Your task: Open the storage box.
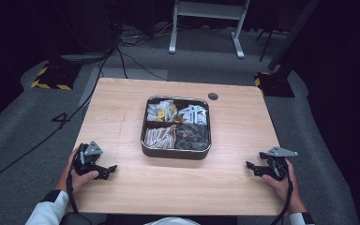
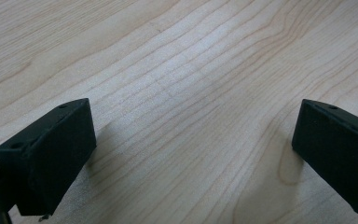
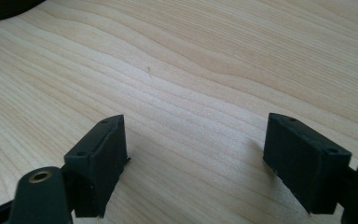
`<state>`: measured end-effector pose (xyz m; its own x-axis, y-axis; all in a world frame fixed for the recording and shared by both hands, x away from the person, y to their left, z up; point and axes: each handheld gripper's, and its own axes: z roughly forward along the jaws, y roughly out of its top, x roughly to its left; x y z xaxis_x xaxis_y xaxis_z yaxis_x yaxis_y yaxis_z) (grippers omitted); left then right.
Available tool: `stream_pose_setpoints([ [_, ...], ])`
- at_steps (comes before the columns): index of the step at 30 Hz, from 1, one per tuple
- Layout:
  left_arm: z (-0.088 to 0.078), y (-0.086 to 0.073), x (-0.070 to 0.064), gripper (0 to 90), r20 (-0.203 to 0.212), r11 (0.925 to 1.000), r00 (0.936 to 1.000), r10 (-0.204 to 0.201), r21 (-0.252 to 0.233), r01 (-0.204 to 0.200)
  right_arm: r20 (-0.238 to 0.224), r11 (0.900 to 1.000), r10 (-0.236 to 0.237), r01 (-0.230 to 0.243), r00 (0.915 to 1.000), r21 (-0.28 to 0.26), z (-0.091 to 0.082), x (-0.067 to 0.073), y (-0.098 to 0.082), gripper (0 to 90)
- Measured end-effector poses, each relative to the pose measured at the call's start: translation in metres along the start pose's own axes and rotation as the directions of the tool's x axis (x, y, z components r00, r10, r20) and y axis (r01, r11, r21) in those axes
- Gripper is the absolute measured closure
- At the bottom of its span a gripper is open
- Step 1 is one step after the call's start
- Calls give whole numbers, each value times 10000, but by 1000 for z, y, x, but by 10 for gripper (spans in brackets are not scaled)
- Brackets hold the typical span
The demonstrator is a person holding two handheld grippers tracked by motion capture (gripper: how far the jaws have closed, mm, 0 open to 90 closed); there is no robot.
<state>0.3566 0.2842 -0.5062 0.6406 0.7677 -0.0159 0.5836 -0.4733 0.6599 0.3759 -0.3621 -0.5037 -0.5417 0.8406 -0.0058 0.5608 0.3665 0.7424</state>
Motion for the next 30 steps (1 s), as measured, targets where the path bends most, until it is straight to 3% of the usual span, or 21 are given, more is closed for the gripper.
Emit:
stream_pose_setpoints([
  [15,-2,-3,0,1,23,10000,10000,25,-18,-25,65,10000,33,-33,10000,26,1,0,1,212],
  [24,-3,-4,-1,1,-4,10000,10000,-84,-6,84,-57,9994,16,-14,10000,357,3,-1,8,214],
  [30,-3,-4,-1,1,-8,10000,10000,-91,-6,91,-258,9997,-220,222,9994,69,-1,4,17,221],
])
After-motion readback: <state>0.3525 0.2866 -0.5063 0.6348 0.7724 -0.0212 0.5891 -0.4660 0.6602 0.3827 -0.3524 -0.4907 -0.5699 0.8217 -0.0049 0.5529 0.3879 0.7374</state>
